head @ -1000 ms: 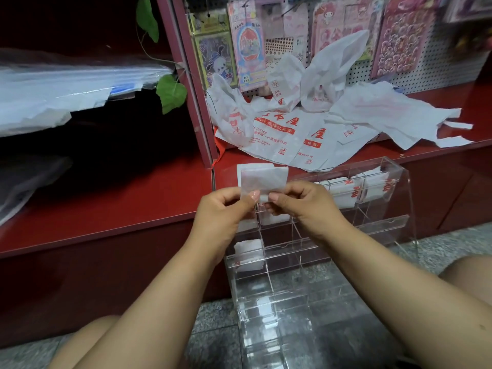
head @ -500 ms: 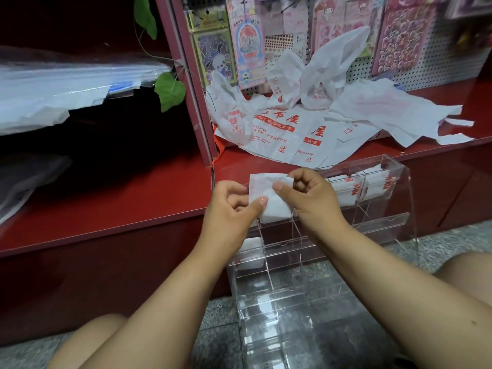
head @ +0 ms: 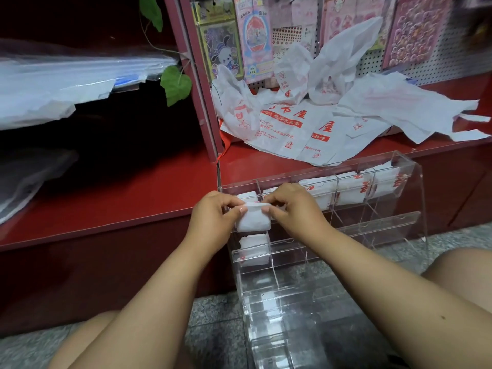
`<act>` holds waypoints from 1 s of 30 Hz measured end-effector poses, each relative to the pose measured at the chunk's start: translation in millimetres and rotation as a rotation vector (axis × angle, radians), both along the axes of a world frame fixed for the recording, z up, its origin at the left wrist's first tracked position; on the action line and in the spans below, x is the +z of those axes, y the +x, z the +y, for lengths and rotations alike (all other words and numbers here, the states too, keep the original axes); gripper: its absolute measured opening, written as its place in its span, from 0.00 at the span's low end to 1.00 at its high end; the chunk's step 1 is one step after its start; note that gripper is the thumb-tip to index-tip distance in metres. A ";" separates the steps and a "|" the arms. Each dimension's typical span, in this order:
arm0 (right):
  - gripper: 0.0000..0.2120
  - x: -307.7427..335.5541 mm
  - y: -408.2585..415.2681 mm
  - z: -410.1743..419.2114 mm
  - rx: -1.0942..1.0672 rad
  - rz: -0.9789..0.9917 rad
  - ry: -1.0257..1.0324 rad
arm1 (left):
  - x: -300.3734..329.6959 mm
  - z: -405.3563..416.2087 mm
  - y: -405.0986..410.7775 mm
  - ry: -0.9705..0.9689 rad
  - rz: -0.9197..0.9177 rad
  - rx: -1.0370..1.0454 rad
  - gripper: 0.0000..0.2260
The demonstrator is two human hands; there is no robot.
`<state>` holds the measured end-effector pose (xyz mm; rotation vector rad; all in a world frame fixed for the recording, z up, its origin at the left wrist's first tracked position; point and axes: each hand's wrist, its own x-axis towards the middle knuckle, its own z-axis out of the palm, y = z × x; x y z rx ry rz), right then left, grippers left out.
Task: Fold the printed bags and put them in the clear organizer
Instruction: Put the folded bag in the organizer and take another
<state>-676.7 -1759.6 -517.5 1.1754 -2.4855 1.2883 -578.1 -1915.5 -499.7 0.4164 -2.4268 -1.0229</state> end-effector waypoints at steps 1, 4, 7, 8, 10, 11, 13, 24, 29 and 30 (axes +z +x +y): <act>0.03 -5.4 -1.4 -2.6 -0.001 0.014 0.023 | -4.2 -1.6 0.0 -0.041 -0.022 0.015 0.05; 0.03 -18.6 -4.0 -9.3 -0.012 0.024 0.068 | -16.1 -3.1 0.1 -0.142 -0.096 0.076 0.02; 0.03 -30.2 -6.9 -14.3 -0.025 0.025 0.105 | -22.5 -2.0 3.0 -0.224 -0.233 0.135 0.04; 0.03 -33.5 -7.8 -15.5 -0.024 0.023 0.124 | -24.6 -1.8 3.8 -0.250 -0.280 0.139 0.06; 0.03 -39.0 -8.7 -16.8 -0.014 0.025 0.165 | -29.1 -2.0 4.3 -0.284 -0.345 0.131 0.07; 0.03 -41.1 -8.8 -17.3 -0.008 0.027 0.179 | -31.1 -2.1 3.7 -0.294 -0.364 0.129 0.07; 0.04 -44.3 -9.4 -18.0 0.000 0.020 0.205 | -34.4 -1.6 1.8 -0.327 -0.397 0.130 0.08; 0.05 -47.7 -9.9 -21.6 -0.017 -0.102 0.403 | -55.1 -1.2 -4.8 -0.310 -0.595 0.065 0.09; 0.05 -54.6 -9.4 -33.3 -0.105 -0.094 0.554 | -66.8 -2.5 0.4 -0.072 -0.668 -0.004 0.13; 0.06 -57.5 -10.3 -36.7 -0.120 -0.114 0.580 | -66.2 -2.1 1.8 0.021 -0.678 -0.018 0.14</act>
